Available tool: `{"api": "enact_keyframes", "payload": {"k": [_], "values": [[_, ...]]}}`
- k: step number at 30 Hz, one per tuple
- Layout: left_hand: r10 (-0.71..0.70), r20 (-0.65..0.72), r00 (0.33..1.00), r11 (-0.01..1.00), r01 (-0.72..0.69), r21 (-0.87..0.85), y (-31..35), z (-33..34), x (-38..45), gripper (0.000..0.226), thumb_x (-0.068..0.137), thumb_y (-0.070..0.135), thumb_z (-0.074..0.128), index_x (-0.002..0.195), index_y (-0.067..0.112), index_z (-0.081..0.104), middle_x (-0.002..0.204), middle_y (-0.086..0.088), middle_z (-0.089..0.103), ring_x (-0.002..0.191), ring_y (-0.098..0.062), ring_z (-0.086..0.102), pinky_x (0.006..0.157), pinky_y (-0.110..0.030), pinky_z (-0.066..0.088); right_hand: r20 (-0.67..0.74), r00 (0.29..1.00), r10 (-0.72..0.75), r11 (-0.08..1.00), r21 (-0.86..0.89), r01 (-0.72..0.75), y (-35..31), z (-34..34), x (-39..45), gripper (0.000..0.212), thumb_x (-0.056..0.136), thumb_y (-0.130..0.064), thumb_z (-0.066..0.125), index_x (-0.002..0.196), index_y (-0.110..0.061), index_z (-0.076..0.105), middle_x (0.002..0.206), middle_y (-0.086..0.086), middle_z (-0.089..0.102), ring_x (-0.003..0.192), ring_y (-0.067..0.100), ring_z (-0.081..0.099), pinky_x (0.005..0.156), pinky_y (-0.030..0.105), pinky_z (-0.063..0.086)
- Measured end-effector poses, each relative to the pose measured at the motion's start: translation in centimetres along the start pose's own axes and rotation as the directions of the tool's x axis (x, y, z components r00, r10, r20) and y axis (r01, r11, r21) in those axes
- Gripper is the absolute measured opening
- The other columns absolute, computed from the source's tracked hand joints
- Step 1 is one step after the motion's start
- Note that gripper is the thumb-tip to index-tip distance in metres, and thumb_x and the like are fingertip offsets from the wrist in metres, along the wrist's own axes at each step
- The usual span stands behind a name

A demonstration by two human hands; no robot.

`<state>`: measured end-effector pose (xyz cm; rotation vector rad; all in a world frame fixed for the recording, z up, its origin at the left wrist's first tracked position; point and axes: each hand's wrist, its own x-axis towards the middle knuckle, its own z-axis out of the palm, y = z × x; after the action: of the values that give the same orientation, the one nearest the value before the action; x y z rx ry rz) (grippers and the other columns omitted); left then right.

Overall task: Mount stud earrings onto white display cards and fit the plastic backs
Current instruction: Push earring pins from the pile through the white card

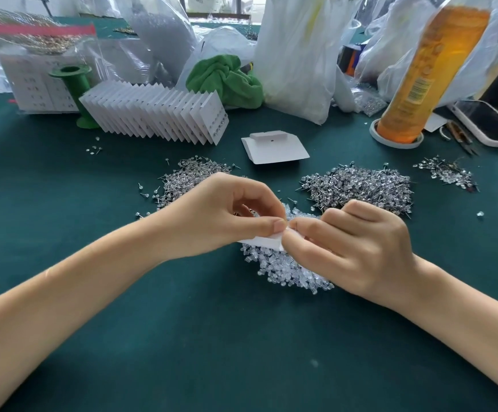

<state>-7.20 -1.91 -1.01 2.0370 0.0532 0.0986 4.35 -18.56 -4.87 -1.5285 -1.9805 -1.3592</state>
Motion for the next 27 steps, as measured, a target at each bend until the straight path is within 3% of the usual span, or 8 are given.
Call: {"api": "enact_keyframes", "payload": {"k": [5, 9, 12, 17, 21, 27], "values": [[-0.008, -0.013, 1.000, 0.999, 0.008, -0.043, -0.14, 0.00, -0.12, 0.021, 0.073, 0.031, 0.068, 0.085, 0.013, 0.070, 0.082, -0.011, 0.072, 0.072, -0.013, 0.060, 0.070, -0.040, 0.050, -0.010, 1.000, 0.000, 1.000, 0.012, 0.000, 0.08, -0.08, 0.22, 0.005, 0.094, -0.012, 0.058, 0.095, -0.014, 0.053, 0.068, -0.002, 0.069, 0.045, 0.018, 0.051, 0.046, 0.023, 0.038], [-0.021, -0.014, 1.000, 0.998, 0.020, -0.055, -0.43, -0.04, -0.04, 0.007, 0.081, 0.021, 0.067, 0.085, 0.016, 0.070, 0.076, 0.001, 0.072, 0.071, -0.004, 0.063, 0.071, -0.023, 0.050, -0.009, 1.000, 0.020, 1.000, 0.018, -0.020, 0.12, -0.06, 0.22, 0.009, 0.092, -0.010, 0.060, 0.095, -0.014, 0.053, 0.069, -0.001, 0.069, 0.045, 0.018, 0.050, 0.047, 0.024, 0.037], [-0.023, -0.026, 0.999, 0.998, 0.021, -0.062, -0.55, 0.04, 0.02, 0.004, 0.081, 0.017, 0.068, 0.084, 0.015, 0.070, 0.076, 0.002, 0.072, 0.071, -0.003, 0.065, 0.072, -0.023, 0.052, -0.002, 1.000, 0.004, 1.000, 0.016, -0.004, 0.12, -0.10, 0.27, 0.005, 0.095, -0.013, 0.058, 0.095, -0.014, 0.053, 0.068, -0.001, 0.069, 0.045, 0.018, 0.050, 0.046, 0.022, 0.038], [-0.031, -0.032, 0.999, 0.999, 0.030, -0.028, -0.41, 0.05, -0.04, 0.004, 0.081, 0.016, 0.069, 0.083, 0.014, 0.070, 0.079, -0.005, 0.073, 0.071, -0.007, 0.064, 0.079, -0.043, 0.053, -0.012, 1.000, -0.012, 1.000, 0.010, 0.012, 0.10, -0.09, 0.28, 0.006, 0.094, -0.014, 0.060, 0.095, -0.014, 0.053, 0.066, -0.002, 0.068, 0.045, 0.018, 0.051, 0.044, 0.022, 0.038], [-0.022, -0.034, 0.999, 1.000, 0.023, 0.022, -0.28, 0.12, -0.16, 0.003, 0.083, 0.015, 0.068, 0.083, 0.013, 0.070, 0.080, -0.012, 0.072, 0.071, -0.015, 0.061, 0.077, -0.052, 0.050, -0.020, 1.000, -0.013, 1.000, -0.015, 0.012, 0.00, -0.02, 0.21, 0.020, 0.083, -0.011, 0.070, 0.094, -0.015, 0.054, 0.063, -0.002, 0.066, 0.044, 0.018, 0.049, 0.044, 0.022, 0.037], [0.021, -0.010, 1.000, 0.995, -0.020, 0.099, 0.00, -0.04, -0.19, 0.003, 0.084, 0.014, 0.069, 0.085, 0.012, 0.071, 0.081, -0.004, 0.072, 0.073, -0.017, 0.065, 0.076, -0.040, 0.052, -0.010, 0.999, -0.034, 0.999, -0.025, 0.034, -0.10, 0.05, 0.13, 0.024, 0.078, -0.009, 0.074, 0.092, -0.015, 0.055, 0.061, -0.002, 0.064, 0.043, 0.019, 0.047, 0.042, 0.022, 0.038]]}}
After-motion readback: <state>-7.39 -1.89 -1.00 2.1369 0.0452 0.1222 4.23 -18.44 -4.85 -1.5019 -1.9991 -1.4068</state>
